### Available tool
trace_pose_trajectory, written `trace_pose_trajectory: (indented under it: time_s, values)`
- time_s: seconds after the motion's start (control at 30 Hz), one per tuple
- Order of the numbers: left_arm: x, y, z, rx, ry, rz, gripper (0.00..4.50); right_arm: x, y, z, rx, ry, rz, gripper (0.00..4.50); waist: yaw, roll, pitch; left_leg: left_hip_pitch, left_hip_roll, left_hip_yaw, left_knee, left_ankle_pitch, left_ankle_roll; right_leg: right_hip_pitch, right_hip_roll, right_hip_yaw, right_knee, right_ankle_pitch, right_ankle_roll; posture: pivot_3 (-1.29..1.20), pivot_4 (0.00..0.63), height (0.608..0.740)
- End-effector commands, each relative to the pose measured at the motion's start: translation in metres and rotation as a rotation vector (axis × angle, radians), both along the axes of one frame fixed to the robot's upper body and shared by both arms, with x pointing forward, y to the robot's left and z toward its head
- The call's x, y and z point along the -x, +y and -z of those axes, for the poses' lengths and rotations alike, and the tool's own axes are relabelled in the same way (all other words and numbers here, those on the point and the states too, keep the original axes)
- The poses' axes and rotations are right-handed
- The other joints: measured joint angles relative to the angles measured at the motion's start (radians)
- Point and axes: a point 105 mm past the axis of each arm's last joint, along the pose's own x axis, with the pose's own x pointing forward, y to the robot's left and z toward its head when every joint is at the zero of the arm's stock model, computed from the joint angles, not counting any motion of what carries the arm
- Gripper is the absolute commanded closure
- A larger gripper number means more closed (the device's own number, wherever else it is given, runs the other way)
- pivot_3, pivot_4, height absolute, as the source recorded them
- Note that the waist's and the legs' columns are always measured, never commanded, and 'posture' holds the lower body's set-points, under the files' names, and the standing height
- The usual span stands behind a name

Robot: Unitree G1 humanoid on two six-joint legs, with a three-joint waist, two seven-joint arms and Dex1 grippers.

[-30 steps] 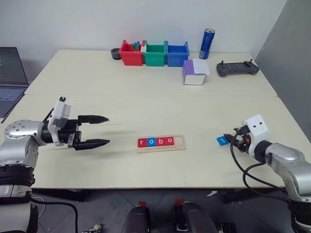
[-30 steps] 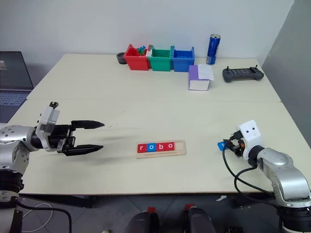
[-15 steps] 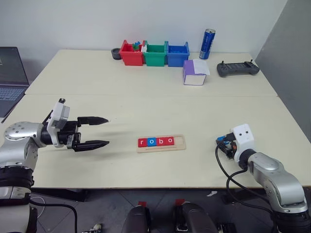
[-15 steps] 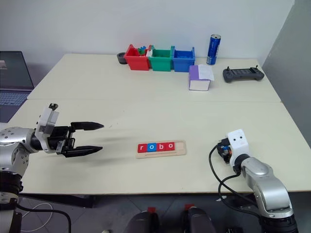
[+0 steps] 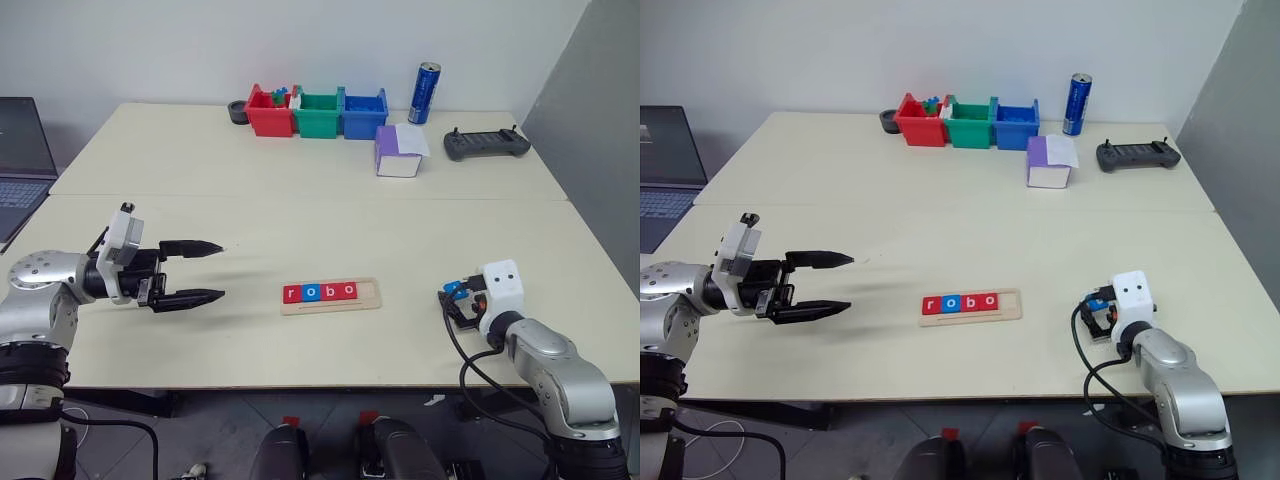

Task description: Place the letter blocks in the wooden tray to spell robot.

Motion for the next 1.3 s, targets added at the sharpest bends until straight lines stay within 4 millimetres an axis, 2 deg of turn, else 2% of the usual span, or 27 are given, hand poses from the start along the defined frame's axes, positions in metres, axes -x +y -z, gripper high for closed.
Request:
trace_pose_trajectory:
  time_s: [0.03,0.27,0.4,0.63,0.73,0.87,1.07,1.17,1.3]
  values:
    - [-0.001,0.002,-0.013,-0.006,-0.058,0.003,0.00,-0.001,0.006,-0.001,0.007,-0.007,-0.015,0.03,-0.001,0.000,0.000,0.000,0.000,0.000,0.000,0.000,0.000,0.000,0.000,0.000,0.000,0.000,0.000,0.00,0.150,0.740]
    - [-0.003,0.001,-0.014,-0.007,-0.062,0.006,0.00,-0.007,0.022,-0.014,0.006,-0.045,-0.040,0.03,-0.003,0.000,0.000,0.000,0.000,0.000,0.000,0.000,0.000,0.000,0.000,0.000,0.000,0.000,0.000,0.00,0.150,0.740]
    - [-0.002,0.001,-0.015,-0.006,-0.064,0.007,0.00,-0.009,0.026,-0.011,-0.014,-0.016,-0.034,0.03,-0.003,0.000,0.000,0.000,0.000,0.000,0.000,0.000,0.000,0.000,0.000,0.000,0.000,0.000,0.000,0.00,0.150,0.740]
    - [-0.001,0.004,-0.015,-0.009,-0.065,-0.002,0.00,-0.004,0.002,0.001,-0.031,0.023,0.038,0.03,-0.001,0.000,0.000,-0.001,-0.001,0.000,0.000,0.000,0.000,0.000,0.000,0.000,0.000,0.000,0.000,0.00,0.150,0.740]
    - [-0.001,0.004,-0.015,-0.009,-0.066,-0.003,0.00,-0.003,-0.002,0.005,-0.035,0.031,0.050,0.03,-0.001,0.000,0.000,-0.001,-0.001,0.000,0.000,0.000,0.000,0.000,-0.001,0.000,0.000,0.000,0.000,0.00,0.150,0.740]
    - [-0.001,0.004,-0.015,-0.006,-0.067,-0.001,0.00,0.001,0.000,0.012,-0.066,0.038,0.057,0.92,-0.001,0.000,0.000,0.000,-0.001,0.000,0.000,0.000,0.000,0.000,-0.001,0.000,0.000,0.000,0.000,0.00,0.150,0.740]
    - [-0.001,0.005,-0.015,-0.010,-0.065,-0.004,0.00,0.000,0.007,0.008,-0.075,0.024,0.053,3.02,-0.001,-0.001,-0.001,0.000,-0.001,0.000,0.000,0.000,0.000,0.000,-0.001,0.000,0.000,0.000,0.000,0.00,0.150,0.740]
    - [0.000,0.005,-0.015,-0.010,-0.063,-0.005,0.00,-0.002,0.017,0.000,-0.075,0.002,0.029,3.04,-0.001,-0.001,-0.001,0.000,0.000,0.000,0.000,0.000,0.000,0.000,0.000,0.000,0.000,0.000,0.000,0.00,0.150,0.740]
    - [0.000,0.005,-0.015,-0.012,-0.060,-0.003,0.00,-0.001,0.045,-0.008,-0.103,-0.006,-0.032,3.04,-0.004,-0.001,-0.001,0.000,0.000,0.000,0.000,0.000,0.000,0.000,0.000,0.000,0.000,0.000,0.000,0.00,0.150,0.740]
